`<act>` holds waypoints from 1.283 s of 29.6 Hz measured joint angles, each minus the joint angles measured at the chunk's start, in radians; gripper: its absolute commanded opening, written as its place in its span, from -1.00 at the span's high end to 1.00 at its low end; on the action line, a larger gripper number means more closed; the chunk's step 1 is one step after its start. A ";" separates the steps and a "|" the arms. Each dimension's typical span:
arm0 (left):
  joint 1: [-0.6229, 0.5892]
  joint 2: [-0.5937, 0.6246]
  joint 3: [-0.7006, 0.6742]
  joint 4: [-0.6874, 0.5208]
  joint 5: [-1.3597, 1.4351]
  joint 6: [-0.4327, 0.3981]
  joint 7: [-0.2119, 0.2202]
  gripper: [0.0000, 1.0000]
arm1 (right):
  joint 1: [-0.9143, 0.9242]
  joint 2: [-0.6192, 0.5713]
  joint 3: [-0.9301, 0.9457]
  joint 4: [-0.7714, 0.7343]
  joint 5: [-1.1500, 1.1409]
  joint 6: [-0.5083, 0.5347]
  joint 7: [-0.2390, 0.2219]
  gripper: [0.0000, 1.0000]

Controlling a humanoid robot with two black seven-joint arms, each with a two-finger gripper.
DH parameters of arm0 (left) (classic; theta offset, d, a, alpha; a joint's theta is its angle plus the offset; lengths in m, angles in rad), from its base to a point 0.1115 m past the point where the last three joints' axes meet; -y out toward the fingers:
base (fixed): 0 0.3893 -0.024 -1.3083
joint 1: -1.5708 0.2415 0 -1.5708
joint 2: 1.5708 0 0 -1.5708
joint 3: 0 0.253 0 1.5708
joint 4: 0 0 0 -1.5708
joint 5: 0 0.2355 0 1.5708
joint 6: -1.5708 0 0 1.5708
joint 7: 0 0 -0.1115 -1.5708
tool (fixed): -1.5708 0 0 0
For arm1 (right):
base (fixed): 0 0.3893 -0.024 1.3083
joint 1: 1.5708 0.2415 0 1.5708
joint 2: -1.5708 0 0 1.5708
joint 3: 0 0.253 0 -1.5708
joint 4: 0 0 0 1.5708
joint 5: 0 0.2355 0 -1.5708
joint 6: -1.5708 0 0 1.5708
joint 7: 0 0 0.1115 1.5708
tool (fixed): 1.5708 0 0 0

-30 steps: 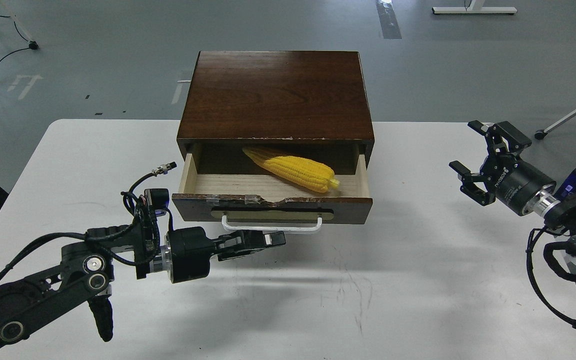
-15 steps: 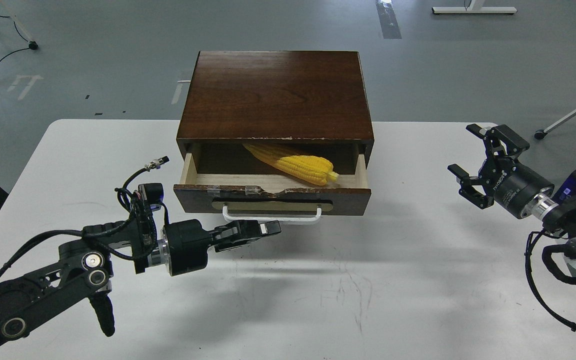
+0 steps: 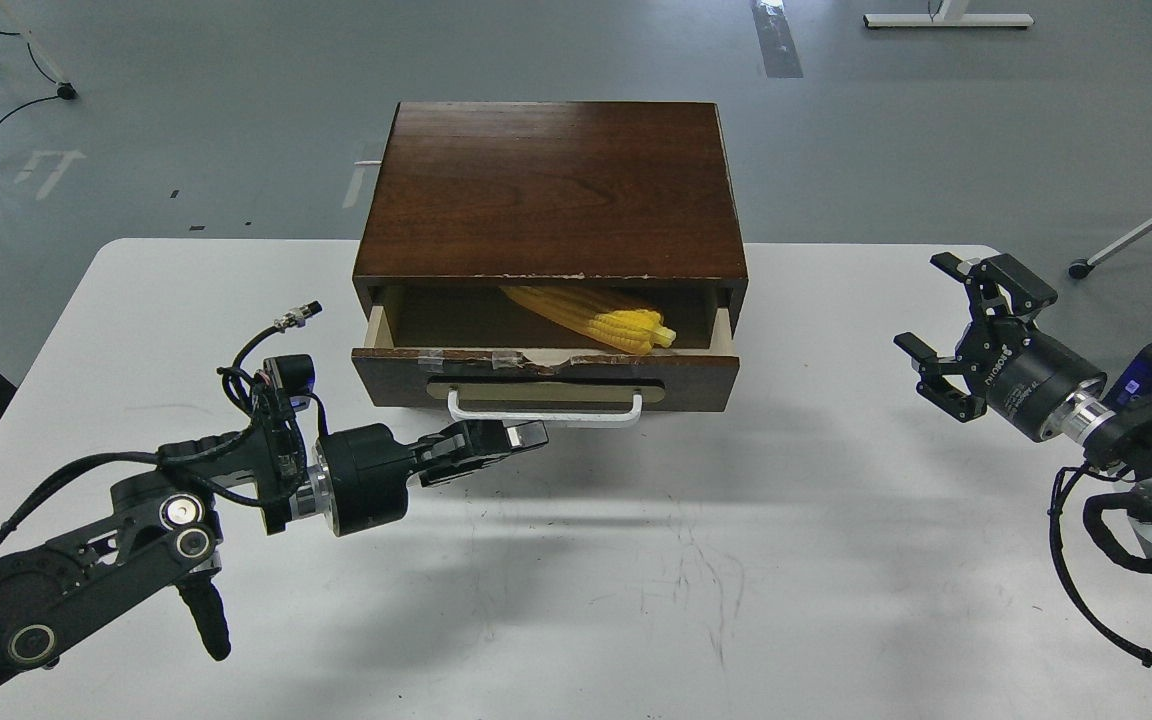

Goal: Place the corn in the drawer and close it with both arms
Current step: 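Push the drawer front with the left gripper toward the box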

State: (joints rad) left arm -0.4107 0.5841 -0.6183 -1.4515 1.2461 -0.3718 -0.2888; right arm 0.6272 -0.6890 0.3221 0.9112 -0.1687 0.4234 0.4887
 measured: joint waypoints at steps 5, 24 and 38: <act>-0.007 -0.021 -0.003 0.034 0.001 0.003 -0.002 1.00 | -0.005 -0.001 0.000 0.002 0.000 0.000 0.000 -1.00; -0.044 -0.037 -0.022 0.097 0.000 -0.023 -0.008 1.00 | -0.024 -0.001 0.001 0.003 -0.001 0.000 0.000 -1.00; -0.080 -0.050 -0.022 0.151 -0.004 -0.053 -0.011 1.00 | -0.030 -0.003 0.001 0.002 -0.001 0.000 0.000 -1.00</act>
State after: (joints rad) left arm -0.4903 0.5339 -0.6401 -1.3004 1.2424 -0.4251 -0.2993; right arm 0.5971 -0.6917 0.3232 0.9127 -0.1699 0.4234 0.4887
